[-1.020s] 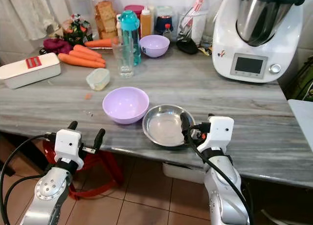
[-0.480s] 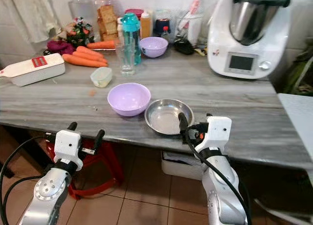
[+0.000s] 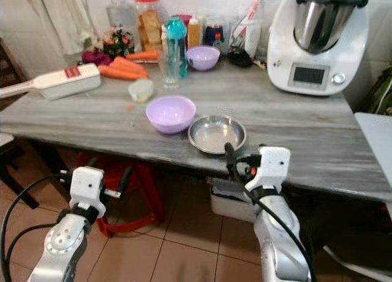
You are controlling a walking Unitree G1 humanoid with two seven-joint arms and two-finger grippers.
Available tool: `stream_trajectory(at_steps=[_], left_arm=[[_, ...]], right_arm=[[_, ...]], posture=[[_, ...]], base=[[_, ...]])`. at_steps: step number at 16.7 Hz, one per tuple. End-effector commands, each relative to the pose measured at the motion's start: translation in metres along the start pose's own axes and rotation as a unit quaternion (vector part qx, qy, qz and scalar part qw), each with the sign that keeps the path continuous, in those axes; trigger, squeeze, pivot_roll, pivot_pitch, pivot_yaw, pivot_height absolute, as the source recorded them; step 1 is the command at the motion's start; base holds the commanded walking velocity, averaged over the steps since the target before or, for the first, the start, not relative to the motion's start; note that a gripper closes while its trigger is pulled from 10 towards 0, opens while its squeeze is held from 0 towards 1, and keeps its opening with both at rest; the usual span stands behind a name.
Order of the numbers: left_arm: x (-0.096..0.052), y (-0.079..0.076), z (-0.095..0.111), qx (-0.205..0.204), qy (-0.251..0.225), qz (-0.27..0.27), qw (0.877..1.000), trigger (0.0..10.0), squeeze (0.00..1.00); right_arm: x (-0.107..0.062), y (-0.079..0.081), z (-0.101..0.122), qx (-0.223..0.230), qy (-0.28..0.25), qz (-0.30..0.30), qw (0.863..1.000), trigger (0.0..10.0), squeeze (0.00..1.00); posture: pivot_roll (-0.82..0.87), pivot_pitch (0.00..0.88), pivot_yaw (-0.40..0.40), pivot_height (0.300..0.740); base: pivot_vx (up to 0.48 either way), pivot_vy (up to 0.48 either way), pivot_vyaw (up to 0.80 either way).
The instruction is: Setting the table
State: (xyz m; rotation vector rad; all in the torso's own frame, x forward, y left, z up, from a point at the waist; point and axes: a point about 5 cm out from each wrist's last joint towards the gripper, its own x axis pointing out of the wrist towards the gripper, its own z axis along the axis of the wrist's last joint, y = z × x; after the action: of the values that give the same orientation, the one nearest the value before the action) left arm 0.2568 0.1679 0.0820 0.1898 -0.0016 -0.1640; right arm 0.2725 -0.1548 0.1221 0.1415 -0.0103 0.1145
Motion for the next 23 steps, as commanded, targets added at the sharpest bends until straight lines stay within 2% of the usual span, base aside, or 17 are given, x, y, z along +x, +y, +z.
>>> stream_trajectory(at_steps=[1, 15, 23], left_arm=[[0.0007, -0.0007, 0.0014, 0.006, -0.001, -0.002, 1.000, 10.0, 0.00], [0.0019, -0.0019, 0.0020, 0.010, -0.003, -0.021, 1.000, 10.0, 0.00], [0.0008, -0.0064, 0.0106, 0.007, -0.027, -0.064, 0.998, 10.0, 0.00]], right_arm=[[0.0004, 0.0007, 0.0023, -0.004, -0.006, 0.002, 1.000, 10.0, 0.00], [0.0024, 0.0011, 0.0001, -0.003, -0.005, 0.000, 1.000, 10.0, 0.00], [0.0013, 0.0020, -0.0028, -0.004, -0.002, 0.001, 1.000, 10.0, 0.00]], posture=[[0.04, 0.000, 0.018, 0.740], [0.05, 0.000, 0.021, 0.740], [0.05, 0.000, 0.025, 0.740]], base=[[-0.307, 0.000, 0.00], [-0.291, 0.000, 0.00], [0.000, 0.000, 0.00]])
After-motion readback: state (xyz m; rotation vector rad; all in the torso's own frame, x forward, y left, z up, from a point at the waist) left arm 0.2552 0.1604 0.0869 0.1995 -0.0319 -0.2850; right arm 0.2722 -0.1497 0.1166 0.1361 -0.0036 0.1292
